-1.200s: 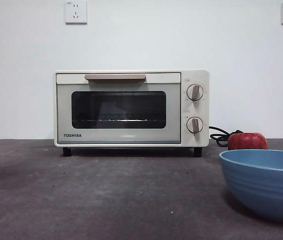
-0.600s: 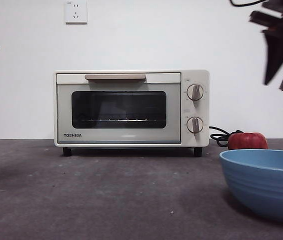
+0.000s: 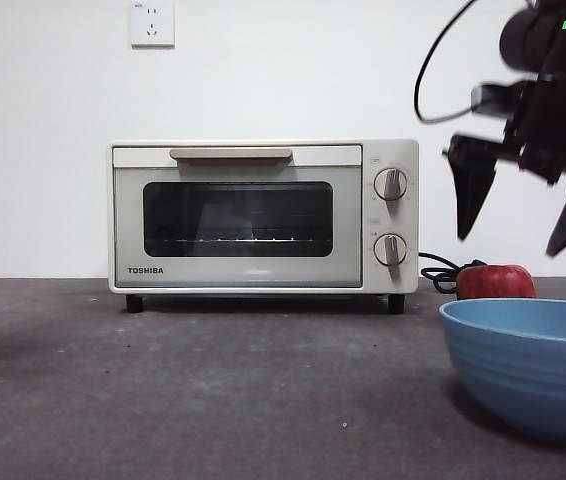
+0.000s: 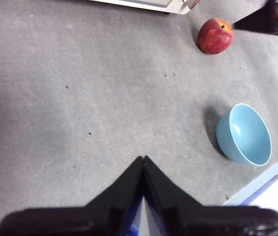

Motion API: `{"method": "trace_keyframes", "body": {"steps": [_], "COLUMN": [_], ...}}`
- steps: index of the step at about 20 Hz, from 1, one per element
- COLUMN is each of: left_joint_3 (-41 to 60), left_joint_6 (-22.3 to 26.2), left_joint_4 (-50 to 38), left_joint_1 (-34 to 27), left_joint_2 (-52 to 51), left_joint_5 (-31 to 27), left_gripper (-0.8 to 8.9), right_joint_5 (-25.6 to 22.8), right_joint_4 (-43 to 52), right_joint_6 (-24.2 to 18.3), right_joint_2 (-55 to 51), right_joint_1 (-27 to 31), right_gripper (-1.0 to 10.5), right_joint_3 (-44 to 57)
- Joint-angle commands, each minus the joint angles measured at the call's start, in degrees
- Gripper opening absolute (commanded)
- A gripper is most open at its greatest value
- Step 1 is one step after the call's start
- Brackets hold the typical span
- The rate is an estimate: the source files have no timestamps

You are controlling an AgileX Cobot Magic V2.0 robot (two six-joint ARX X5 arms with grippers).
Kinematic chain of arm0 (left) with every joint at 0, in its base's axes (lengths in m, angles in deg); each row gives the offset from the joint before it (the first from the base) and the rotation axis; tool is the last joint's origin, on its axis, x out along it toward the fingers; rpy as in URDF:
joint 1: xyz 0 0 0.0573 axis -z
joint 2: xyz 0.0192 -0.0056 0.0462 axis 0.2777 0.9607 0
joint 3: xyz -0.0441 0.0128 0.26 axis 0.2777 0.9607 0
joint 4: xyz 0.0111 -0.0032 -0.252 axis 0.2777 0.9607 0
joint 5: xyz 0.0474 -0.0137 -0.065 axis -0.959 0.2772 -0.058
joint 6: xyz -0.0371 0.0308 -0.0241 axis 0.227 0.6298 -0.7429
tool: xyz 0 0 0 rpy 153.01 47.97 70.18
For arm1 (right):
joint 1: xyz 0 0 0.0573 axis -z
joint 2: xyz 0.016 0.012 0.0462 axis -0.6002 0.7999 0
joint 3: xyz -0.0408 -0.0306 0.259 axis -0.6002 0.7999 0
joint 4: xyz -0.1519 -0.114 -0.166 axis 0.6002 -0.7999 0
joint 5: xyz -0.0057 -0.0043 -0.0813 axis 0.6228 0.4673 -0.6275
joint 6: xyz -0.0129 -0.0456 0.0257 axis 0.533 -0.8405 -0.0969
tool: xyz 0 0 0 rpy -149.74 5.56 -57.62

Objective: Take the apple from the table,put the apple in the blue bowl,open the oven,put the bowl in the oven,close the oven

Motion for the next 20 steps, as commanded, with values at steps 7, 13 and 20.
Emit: {"method": "trace_keyframes", "body": {"steps": [7, 13, 20], "left_joint_3": [-0.22, -0.22, -0.22], "left_joint_6": [0.72, 0.72, 0.74], "left_joint_4": [-0.04, -0.02, 0.44], "left_joint_1": [0.13, 0.13, 0.13], "left_joint_2": [0.68, 2.67, 3.15], "left_joint_5": [0.07, 0.09, 0.09], "left_gripper": [-0.05, -0.05, -0.05], "right_joint_5": [-2.03, -2.80, -3.85], "right_joint_4": [5.25, 6.14, 2.08], "right_joint_6": [-0.31, 0.24, 1.18], "right_joint_2": [7.52, 8.70, 5.01], "right_joint_1": [-0.52, -2.69, -3.82], "right_gripper": [6.6, -0.1, -0.1], "right_joint_3": [-0.13, -0.11, -0.13]}}
